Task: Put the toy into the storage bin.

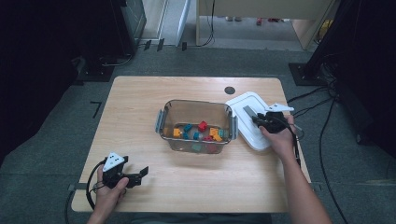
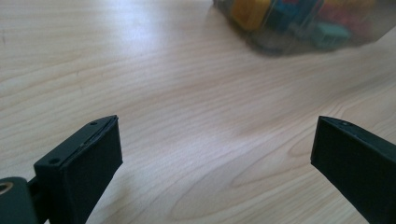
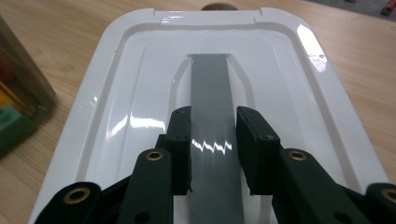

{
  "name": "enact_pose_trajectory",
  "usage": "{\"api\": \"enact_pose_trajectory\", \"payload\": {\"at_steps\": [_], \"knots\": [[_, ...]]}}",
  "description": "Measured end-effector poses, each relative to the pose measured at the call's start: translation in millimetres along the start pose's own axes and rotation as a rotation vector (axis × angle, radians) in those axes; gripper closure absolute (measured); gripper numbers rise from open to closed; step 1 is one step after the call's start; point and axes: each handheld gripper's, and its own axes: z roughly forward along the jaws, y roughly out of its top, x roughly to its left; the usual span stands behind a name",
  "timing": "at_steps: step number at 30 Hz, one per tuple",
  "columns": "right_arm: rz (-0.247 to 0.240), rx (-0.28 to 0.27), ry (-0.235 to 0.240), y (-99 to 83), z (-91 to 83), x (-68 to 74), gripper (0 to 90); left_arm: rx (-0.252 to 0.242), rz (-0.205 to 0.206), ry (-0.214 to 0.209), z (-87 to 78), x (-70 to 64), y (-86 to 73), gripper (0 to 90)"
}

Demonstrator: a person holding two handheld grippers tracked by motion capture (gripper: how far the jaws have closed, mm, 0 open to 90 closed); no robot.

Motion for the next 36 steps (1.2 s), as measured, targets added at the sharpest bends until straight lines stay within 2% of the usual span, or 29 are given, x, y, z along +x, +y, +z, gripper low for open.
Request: {"api": "enact_pose_trajectory", "payload": {"at_steps": [2,6,11,12,13,14,15,16,17,19,20,24,26,27,29,32,34,35,36], "knots": [[-0.006,-0.007,0.028,6.0,-10.7,-3.0,68.4,0.004,0.000,0.000,-0.3,0.6,-1.5,2.1],[-0.060,-0.025,0.061,22.6,-31.7,1.0,68.4,0.014,0.004,0.033,-1.6,2.2,-2.8,2.1],[-0.127,-0.041,0.066,45.0,-52.9,11.2,70.0,0.061,-0.017,0.121,-4.3,8.0,-8.6,2.0],[-0.118,-0.073,0.031,48.2,-58.6,11.9,90.0,0.070,-0.024,0.130,-5.0,9.1,-9.8,2.1],[-0.043,-0.118,0.066,52.6,-65.8,6.7,90.0,0.078,-0.028,0.139,-5.1,9.8,-10.9,2.1],[-0.002,-0.157,0.108,57.1,-72.5,2.8,90.0,0.086,-0.030,0.150,-4.6,9.7,-11.8,2.1],[-0.015,-0.170,0.108,61.3,-77.7,2.2,90.0,0.096,-0.027,0.160,-3.5,9.1,-12.4,2.0],[-0.039,-0.160,0.100,63.9,-79.5,3.4,90.0,0.108,-0.020,0.176,-1.7,7.6,-12.5,2.1],[-0.053,-0.135,0.090,63.6,-77.9,4.9,90.0,0.114,-0.006,0.191,-0.1,5.5,-12.3,2.1],[-0.080,-0.080,0.095,57.5,-68.5,7.7,90.0,0.118,0.015,0.194,1.4,2.6,-12.3,2.1],[-0.100,-0.046,0.077,52.8,-61.8,9.3,90.0,0.125,0.023,0.195,2.0,2.0,-12.6,2.0],[-0.064,0.026,0.086,39.2,-37.7,7.6,89.1,0.123,0.014,0.195,1.6,3.0,-12.5,2.1],[-0.050,0.063,0.058,36.0,-28.5,8.2,83.3,0.127,0.025,0.198,2.2,2.0,-12.7,2.1],[-0.031,0.081,0.031,34.8,-24.7,9.2,79.1,0.127,0.026,0.197,2.2,1.8,-12.7,2.0],[0.040,0.096,0.000,30.2,-17.8,13.2,80.1,0.125,0.021,0.192,2.1,2.5,-12.4,2.0],[0.125,0.172,-0.105,16.5,0.8,28.5,70.9,0.123,0.017,0.191,2.6,2.9,-11.9,2.0],[0.172,0.201,-0.146,6.8,14.0,37.5,66.3,0.125,0.024,0.194,2.7,2.1,-12.3,2.1],[0.183,0.194,-0.173,2.7,19.1,40.9,64.7,0.124,0.025,0.193,2.4,1.8,-12.7,2.1],[0.193,0.162,-0.211,0.7,20.6,43.3,62.6,0.123,0.025,0.192,2.1,1.5,-13.1,2.1]]}}
